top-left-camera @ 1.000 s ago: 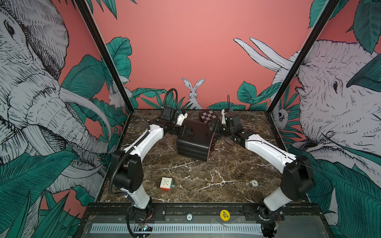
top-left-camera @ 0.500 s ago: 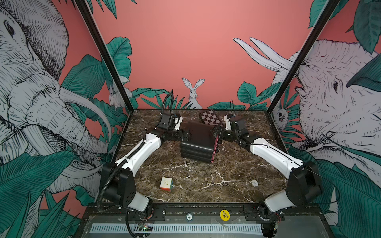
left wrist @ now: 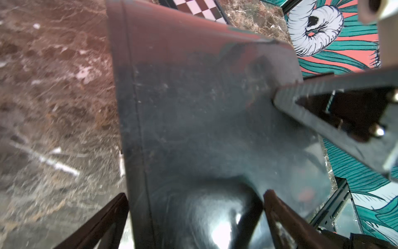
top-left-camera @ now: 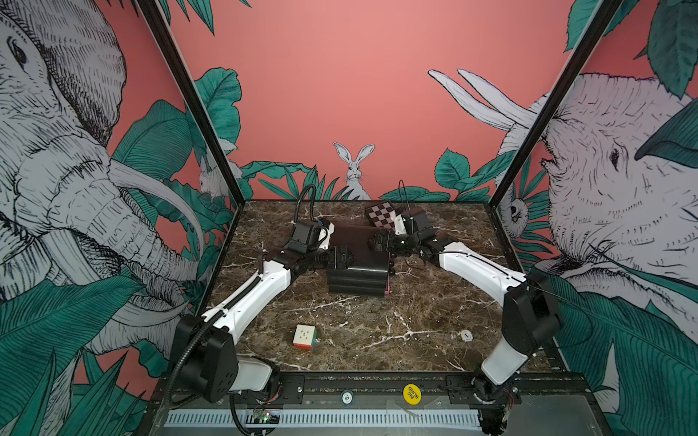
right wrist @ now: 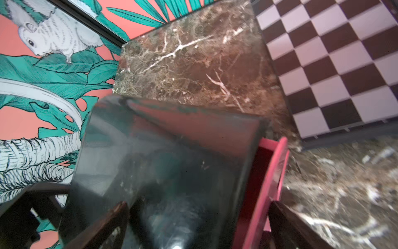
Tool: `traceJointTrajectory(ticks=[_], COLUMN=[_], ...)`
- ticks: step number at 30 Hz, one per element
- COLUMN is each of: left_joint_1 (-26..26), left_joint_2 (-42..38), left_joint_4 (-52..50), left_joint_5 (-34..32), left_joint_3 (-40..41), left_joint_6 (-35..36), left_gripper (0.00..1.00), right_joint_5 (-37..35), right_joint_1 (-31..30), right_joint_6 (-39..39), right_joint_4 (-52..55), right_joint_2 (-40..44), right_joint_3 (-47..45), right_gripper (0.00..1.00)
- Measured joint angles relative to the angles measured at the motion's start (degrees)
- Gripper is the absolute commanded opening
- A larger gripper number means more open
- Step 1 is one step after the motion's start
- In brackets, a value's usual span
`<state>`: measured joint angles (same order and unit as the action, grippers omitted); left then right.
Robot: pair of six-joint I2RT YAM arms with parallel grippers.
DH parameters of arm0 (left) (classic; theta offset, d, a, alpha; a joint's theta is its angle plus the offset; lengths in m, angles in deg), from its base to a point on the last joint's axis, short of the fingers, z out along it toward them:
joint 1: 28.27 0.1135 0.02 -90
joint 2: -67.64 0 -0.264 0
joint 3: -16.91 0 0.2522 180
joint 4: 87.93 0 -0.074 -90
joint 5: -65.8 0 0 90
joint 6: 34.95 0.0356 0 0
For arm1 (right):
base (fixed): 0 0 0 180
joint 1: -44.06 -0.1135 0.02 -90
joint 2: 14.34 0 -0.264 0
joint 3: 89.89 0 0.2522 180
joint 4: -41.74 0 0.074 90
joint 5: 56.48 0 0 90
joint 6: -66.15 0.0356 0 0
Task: Take the mice out of the drawer
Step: Move the storage box to the center of the board.
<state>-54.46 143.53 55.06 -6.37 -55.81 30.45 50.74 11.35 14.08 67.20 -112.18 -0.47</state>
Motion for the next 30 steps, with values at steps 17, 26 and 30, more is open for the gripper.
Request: traceJointTrajectory(ticks=[17, 26, 30], left_joint_1=[0.0, -0.3, -0.2], left_joint_2=[-1.9, -6.2, -7.5], left_joint_4=[-4.3, -7.9, -12.7], left_joint_5=[-6.6, -9.1, -13.5], left_joint_3=[-0.9, -0.7, -4.4], left_joint_6=[-0.6, -1.2, 0.5], left_gripper=[0.99, 0.99, 0.99], right_joint_5=[-4.2, -5.8, -3.7], right_joint_1=[-5.9, -5.6, -1.6], right_joint_6=[0.3, -1.0, 0.6], right_joint_4=[0.3, 2.6, 1.5], right_joint_2=[2.5, 5.8, 11.1], right_joint_3=[-2.3, -3.4, -6.2], right_gripper=[0.99, 0.99, 0.99])
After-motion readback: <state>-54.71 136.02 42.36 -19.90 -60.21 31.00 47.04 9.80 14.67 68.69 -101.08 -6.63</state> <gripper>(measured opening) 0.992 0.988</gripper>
